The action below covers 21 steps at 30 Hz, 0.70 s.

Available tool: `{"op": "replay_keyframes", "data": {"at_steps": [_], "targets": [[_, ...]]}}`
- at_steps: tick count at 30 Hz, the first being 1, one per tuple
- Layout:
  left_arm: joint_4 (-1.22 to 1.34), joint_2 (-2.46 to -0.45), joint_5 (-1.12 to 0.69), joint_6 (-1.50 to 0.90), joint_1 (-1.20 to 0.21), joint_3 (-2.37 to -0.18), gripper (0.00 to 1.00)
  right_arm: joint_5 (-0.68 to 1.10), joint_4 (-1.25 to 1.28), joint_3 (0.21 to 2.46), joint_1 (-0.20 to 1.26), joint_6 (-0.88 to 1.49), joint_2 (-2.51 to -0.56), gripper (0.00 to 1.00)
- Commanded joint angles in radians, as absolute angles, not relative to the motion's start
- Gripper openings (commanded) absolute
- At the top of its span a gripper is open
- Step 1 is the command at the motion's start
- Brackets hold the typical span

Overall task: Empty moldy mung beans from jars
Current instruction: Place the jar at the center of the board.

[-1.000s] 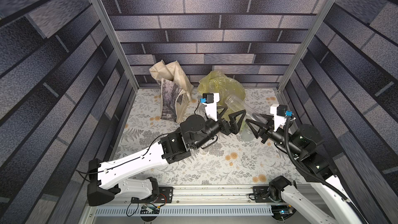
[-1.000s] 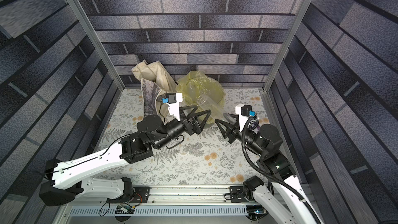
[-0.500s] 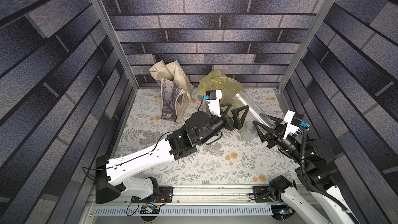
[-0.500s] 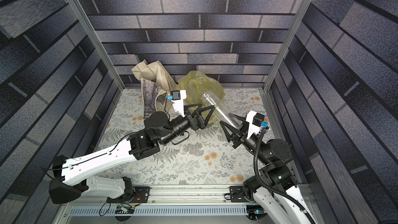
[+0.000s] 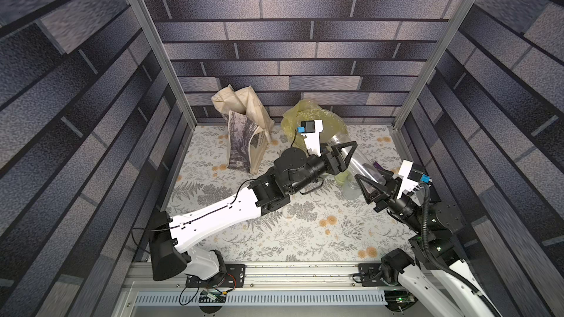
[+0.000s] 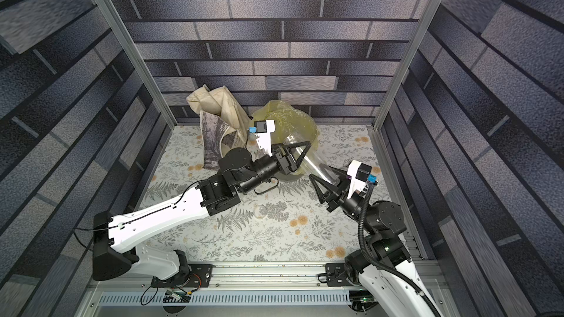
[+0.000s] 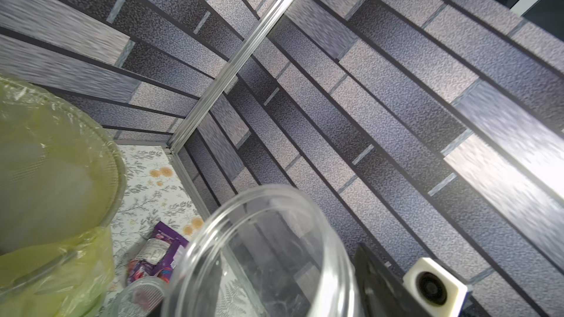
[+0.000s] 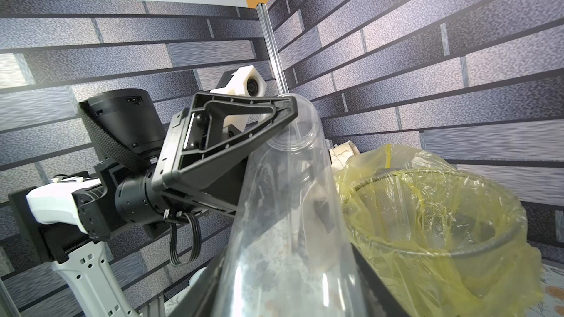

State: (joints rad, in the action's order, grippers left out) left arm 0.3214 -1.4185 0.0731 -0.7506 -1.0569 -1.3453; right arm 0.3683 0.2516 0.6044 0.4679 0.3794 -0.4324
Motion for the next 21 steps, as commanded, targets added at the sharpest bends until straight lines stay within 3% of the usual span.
{"op": "replay_keyframes", "data": {"at_steps": [1,10,16,21], "targets": [[0.352,-1.43,0.0,-0.759,-1.04,-1.35,0.59,0.4,0.35,0.584,0.462,0.406,-0.454,0.35],[0.243,-1.506,-0.172,-0.777,-1.002,-1.458,0.53,0.396,0.352,0.62,0.462,0.383,-0.522,0.39],[0.222,-1.527,-0.194,-0.781,-0.997,-1.482,0.77,0.4,0.367,0.63,0.462,0.375,-0.544,0.38],[0.213,-1.54,-0.232,-0.778,-0.991,-1.5,0.69,0.401,0.36,0.642,0.462,0.374,-0.56,0.38]]}}
